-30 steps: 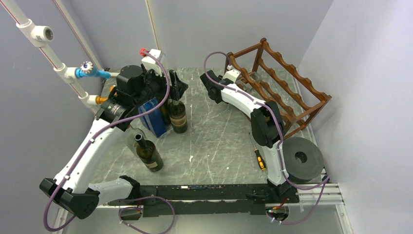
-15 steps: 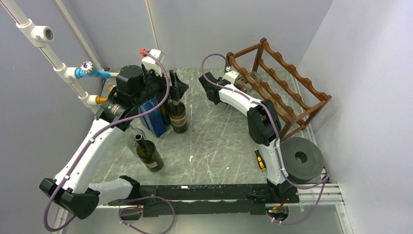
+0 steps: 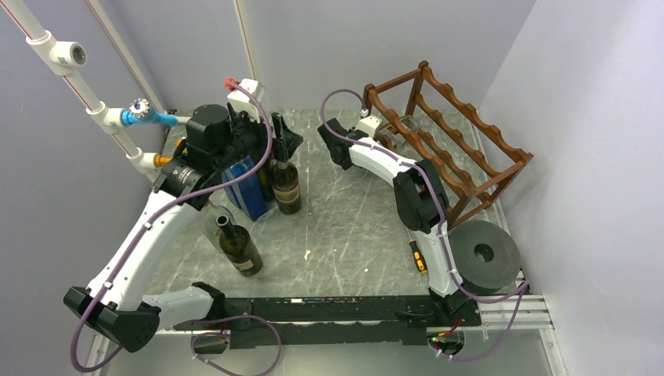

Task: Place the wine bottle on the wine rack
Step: Adjust the wine bottle in the wine rack.

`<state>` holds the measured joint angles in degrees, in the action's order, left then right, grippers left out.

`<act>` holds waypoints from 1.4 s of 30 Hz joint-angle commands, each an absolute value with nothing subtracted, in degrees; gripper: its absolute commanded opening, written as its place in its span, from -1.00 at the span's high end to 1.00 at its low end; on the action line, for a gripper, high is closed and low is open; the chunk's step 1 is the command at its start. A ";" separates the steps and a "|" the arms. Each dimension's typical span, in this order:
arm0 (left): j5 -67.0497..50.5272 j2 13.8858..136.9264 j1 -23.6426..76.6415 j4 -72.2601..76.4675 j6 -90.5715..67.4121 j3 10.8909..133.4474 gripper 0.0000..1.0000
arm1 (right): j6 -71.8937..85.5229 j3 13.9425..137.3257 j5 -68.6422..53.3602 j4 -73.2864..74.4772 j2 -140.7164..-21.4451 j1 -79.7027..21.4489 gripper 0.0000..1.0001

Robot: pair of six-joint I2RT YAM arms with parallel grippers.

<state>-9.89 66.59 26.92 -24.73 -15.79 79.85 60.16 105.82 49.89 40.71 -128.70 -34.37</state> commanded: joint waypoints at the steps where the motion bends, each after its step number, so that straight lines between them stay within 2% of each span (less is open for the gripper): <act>1: -11.54 65.92 26.41 -23.45 -16.39 82.18 -0.98 | 59.96 105.90 52.13 39.27 -129.45 -34.16 0.50; 4: -11.82 65.92 26.15 -23.24 -16.53 82.05 -0.98 | 60.47 104.59 52.03 38.41 -129.79 -34.52 0.75; 6: -11.91 66.00 26.12 -23.40 -16.57 82.17 -0.98 | 60.71 104.55 51.98 38.48 -130.14 -34.73 1.00; 12: -12.41 65.92 25.67 -23.20 -16.89 82.07 -0.98 | 64.10 102.05 55.25 38.66 -129.11 -38.00 1.00; 20: -12.82 66.09 25.49 -23.04 -17.10 82.01 -0.98 | 67.50 98.32 52.04 37.78 -130.27 -37.38 1.00; 42: -14.44 66.48 24.61 -22.36 -18.17 81.64 -0.98 | 63.96 85.32 46.65 27.05 -125.48 -36.37 1.00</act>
